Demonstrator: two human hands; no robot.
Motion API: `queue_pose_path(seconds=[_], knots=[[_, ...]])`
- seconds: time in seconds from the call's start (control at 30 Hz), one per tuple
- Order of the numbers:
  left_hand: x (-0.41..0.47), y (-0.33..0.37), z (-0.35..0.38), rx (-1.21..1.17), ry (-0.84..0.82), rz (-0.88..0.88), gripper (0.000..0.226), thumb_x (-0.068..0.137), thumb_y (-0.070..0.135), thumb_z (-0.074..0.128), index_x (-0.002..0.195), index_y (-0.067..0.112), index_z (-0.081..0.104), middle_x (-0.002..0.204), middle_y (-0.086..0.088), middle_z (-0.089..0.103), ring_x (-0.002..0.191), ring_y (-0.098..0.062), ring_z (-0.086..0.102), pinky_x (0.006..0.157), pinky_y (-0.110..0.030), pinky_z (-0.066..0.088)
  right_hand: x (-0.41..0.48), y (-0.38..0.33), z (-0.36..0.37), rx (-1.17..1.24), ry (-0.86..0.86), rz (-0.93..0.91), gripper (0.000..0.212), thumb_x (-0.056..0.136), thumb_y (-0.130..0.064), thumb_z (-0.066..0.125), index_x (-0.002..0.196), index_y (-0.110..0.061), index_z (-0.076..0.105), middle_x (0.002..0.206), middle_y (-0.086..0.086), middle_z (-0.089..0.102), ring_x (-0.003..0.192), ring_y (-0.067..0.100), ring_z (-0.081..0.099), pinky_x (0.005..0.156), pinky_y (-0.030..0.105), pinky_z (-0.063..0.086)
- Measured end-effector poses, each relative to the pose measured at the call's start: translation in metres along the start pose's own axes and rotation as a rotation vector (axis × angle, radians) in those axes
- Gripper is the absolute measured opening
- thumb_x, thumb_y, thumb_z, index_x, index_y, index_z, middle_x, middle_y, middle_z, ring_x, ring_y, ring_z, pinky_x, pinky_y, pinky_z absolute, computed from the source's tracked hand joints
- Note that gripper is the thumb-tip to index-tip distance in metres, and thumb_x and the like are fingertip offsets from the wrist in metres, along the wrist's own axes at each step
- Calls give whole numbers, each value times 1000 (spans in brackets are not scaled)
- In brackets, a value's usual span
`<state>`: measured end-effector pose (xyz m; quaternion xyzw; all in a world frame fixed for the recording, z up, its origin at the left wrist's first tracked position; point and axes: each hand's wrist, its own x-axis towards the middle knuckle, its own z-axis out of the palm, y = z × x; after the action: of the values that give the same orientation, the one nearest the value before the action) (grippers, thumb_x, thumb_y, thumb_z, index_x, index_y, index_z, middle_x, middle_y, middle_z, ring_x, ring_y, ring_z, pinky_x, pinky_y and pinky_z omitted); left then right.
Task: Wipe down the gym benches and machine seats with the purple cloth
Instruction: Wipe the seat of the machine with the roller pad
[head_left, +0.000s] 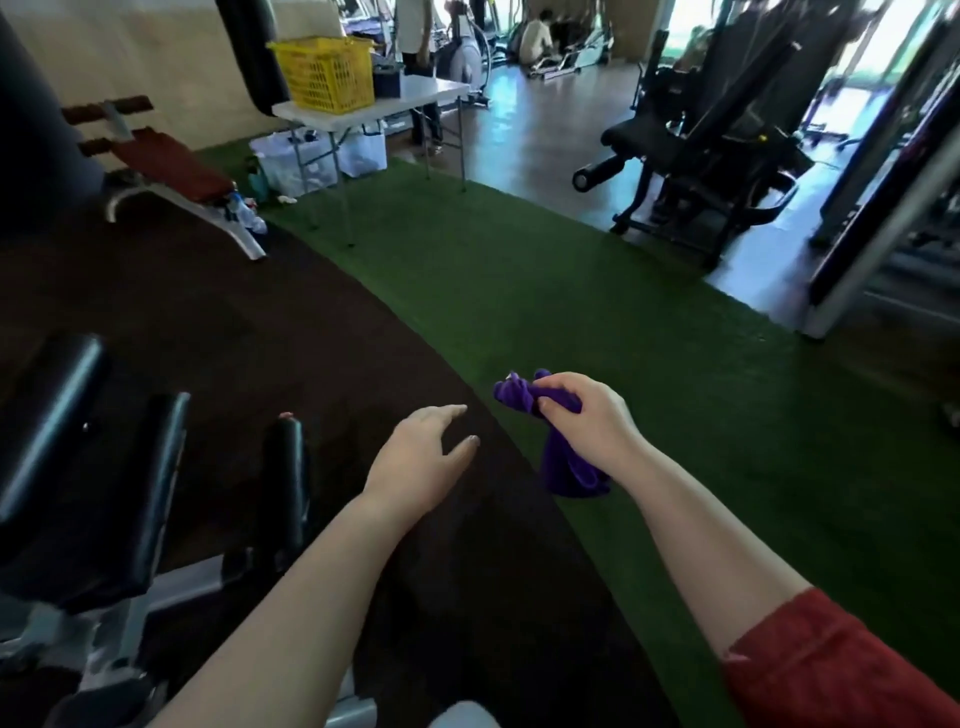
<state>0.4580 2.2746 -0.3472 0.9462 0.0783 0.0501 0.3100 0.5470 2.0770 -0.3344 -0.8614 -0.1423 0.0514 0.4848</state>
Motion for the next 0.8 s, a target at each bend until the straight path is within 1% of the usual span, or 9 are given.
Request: queue_pose_path(seconds=[0.07,0.17,0.23,0.37,0.5,0.6,0.73,0.8], knots=[[32,-2,2,-12,7,10,50,91,42,57,137,25,49,137,6,52,129,-10,44,106,-26,35,24,6,0,6,12,8,23,86,-17,65,105,-29,69,111,-12,65,96,2,60,70,-2,36],[84,-7,4,-31,17,20,50,91,41,57,138,25,49,137,6,52,129,-10,43,105,-26,35,69,12,3,16,9,22,22,87,-16,64,105,-28,69,111,-14,64,88,-5,57,68,-4,36],[121,-16,4,-35,22,29,50,92,41,56,138,24,49,138,5,52,129,-9,43,105,-25,34,107,15,8,18,15,21,22,87,-16,64,105,-29,69,111,-14,64,90,-4,57,69,-4,36],[214,-46,-8,-24,20,28,50,92,42,56,138,25,49,139,5,51,130,-10,42,105,-27,34,202,13,27,24,8,16,22,87,-17,64,104,-31,68,111,-14,64,91,-3,58,67,-4,36],[324,-76,-43,-15,33,36,49,92,40,56,138,24,49,138,5,51,129,-9,43,100,-21,32,319,-9,45,8,6,-9,23,88,-18,63,106,-30,68,112,-13,64,93,-1,58,67,-2,37],[400,-100,-76,20,34,36,49,92,41,55,138,25,49,138,6,51,128,-8,43,96,-18,31,408,-35,59,0,14,-35,23,87,-19,63,107,-29,68,112,-13,64,96,3,59,72,3,37],[489,-138,-114,27,65,-1,48,92,41,56,137,25,50,137,5,51,128,-9,42,96,-19,31,514,-70,84,11,0,-93,23,87,-18,65,107,-27,69,108,-14,64,91,1,59,69,-1,37],[533,-162,-129,27,85,-31,49,91,43,55,137,27,49,137,6,50,128,-9,43,99,-23,33,569,-82,102,12,-12,-126,23,86,-17,65,106,-27,69,105,-13,65,86,-4,58,67,-3,36]])
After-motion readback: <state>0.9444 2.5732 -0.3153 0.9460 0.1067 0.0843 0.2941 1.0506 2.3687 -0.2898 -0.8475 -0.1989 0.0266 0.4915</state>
